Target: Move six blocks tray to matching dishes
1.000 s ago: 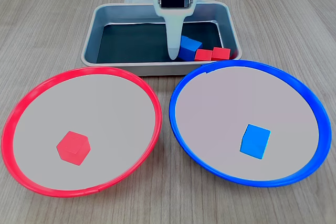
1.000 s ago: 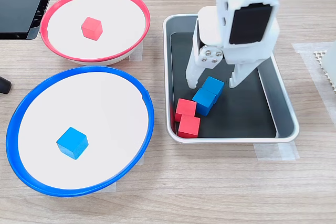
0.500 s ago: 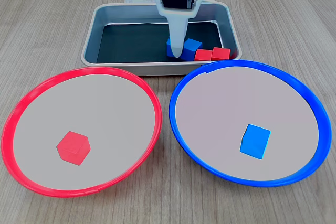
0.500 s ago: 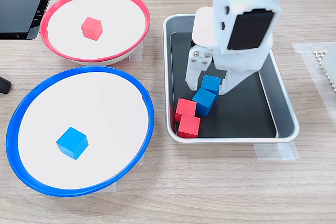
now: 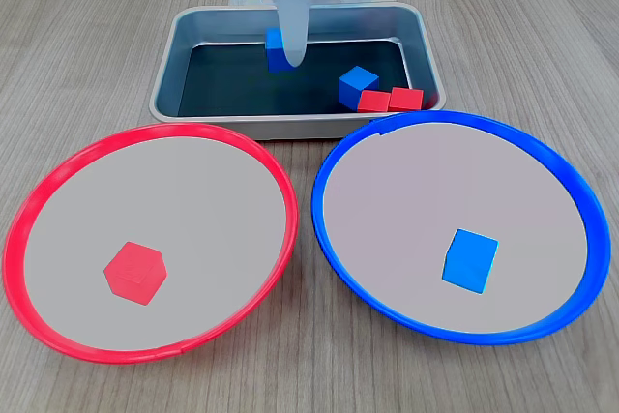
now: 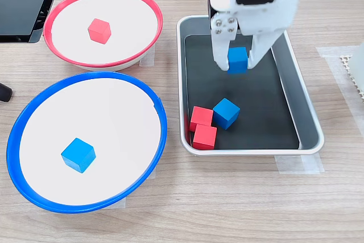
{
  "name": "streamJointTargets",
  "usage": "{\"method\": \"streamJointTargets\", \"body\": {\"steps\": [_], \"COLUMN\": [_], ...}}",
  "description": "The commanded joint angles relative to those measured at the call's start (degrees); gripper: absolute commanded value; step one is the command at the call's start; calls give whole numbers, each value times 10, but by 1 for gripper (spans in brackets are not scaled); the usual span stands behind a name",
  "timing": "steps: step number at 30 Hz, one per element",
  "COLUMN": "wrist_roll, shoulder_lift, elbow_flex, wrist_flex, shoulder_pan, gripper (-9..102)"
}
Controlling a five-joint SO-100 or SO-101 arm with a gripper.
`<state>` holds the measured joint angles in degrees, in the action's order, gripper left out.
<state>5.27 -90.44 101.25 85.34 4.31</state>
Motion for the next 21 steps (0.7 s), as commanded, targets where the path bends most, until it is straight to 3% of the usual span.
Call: {"method": "streamJointTargets", "body": {"steps": [1,4,8,13,17,19,21], "wrist_roll": [35,12,-5,33,42,44,62], "shoulder_lift": [7,51,111,182,214,213,200], "elbow_flex": [-104,-222,-334,-338,-327,-321,-303], "wrist_flex": [56,45,-61,-189,-192,-182,-171], "shoulder_pan": [-21,-70,-130,-176,-181,-178,-175], "gripper": [0,0,0,3,19,20,10]}}
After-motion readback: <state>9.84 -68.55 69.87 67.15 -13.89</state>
